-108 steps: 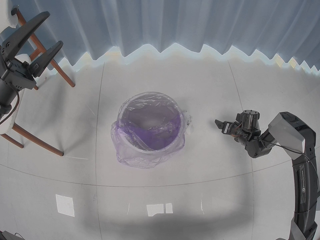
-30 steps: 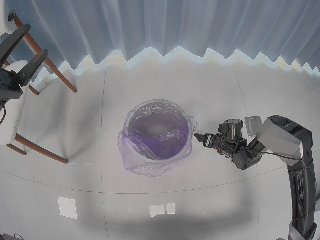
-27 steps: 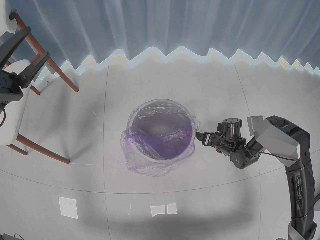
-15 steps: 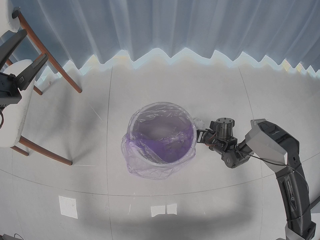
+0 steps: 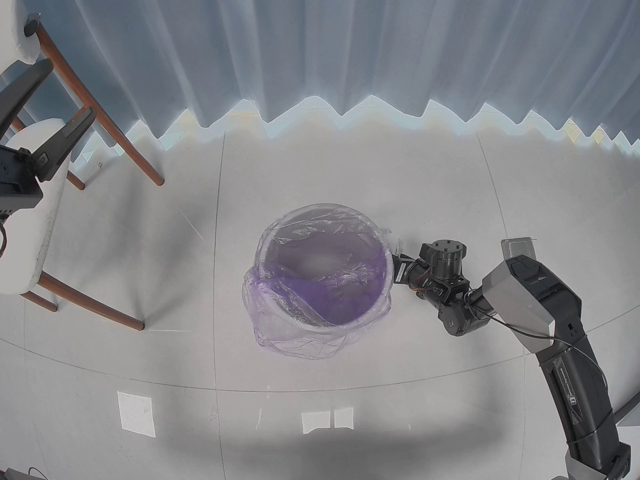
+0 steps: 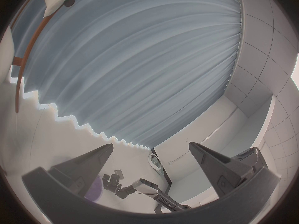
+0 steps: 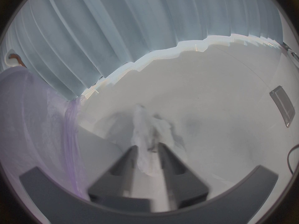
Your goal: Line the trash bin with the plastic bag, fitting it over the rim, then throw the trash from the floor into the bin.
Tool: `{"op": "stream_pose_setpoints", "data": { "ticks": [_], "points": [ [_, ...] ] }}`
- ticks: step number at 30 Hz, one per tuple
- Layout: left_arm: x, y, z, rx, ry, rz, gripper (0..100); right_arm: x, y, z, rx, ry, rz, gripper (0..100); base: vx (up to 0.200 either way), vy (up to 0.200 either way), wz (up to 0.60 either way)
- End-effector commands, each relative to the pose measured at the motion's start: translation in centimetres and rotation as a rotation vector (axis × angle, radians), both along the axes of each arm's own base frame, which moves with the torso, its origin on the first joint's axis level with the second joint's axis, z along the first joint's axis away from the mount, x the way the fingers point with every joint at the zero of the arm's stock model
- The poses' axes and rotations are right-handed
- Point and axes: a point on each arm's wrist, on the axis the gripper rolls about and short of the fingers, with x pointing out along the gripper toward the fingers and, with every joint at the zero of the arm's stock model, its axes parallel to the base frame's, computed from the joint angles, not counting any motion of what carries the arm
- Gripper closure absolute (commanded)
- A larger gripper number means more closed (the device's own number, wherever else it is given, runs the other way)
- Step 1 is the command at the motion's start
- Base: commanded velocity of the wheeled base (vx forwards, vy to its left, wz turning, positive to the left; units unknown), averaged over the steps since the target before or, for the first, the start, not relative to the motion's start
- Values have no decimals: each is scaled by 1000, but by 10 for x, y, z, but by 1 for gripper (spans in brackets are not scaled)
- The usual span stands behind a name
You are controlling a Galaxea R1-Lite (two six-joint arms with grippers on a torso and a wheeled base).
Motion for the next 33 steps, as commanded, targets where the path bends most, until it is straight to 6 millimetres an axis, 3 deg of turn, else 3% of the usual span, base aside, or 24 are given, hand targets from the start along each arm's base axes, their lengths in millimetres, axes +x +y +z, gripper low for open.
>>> {"op": "stream_pose_setpoints", "data": {
  "ticks": [1, 6, 8, 10, 12, 14, 15, 17, 21, 31, 33],
  "points": [
    [-1, 0, 0, 3, -2, -5, 0, 2, -5, -5, 1, 2, -11, 100, 0, 0, 0],
    [-2, 0, -1, 8, -1, -11, 0, 0, -14, 9, 10, -34, -38, 100, 0, 0, 0],
    [-4, 0, 1, 7, -10, -9, 0, -10, -30, 31, 21, -48, -63, 100, 0, 0, 0],
    [-5, 0, 1, 7, -12, -9, 0, -12, -32, 34, 23, -49, -64, 100, 0, 0, 0],
    [-5, 0, 1, 8, -13, -10, 0, -30, -54, 58, 29, -70, -90, 100, 0, 0, 0],
    [-5, 0, 1, 8, -13, -10, 0, -33, -58, 63, 33, -77, -94, 100, 0, 0, 0],
    [-5, 0, 1, 13, -12, -18, 0, -48, -70, 76, 38, -91, -98, 100, 0, 0, 0],
    [-6, 0, 1, 18, -14, -24, 0, -64, -78, 82, 38, -77, -88, 100, 0, 0, 0],
    [-12, 0, 3, 20, -29, -27, 0, -90, -82, 75, 25, -11, -47, 100, 0, 0, 0],
    [-16, 17, 3, 46, -32, 71, 0, -93, -66, 48, 37, -21, 24, 100, 0, 0, 0],
    [-18, 21, 3, 88, -43, 66, 0, -110, -50, 38, 33, 44, 86, 100, 0, 0, 0]
  ]
}}
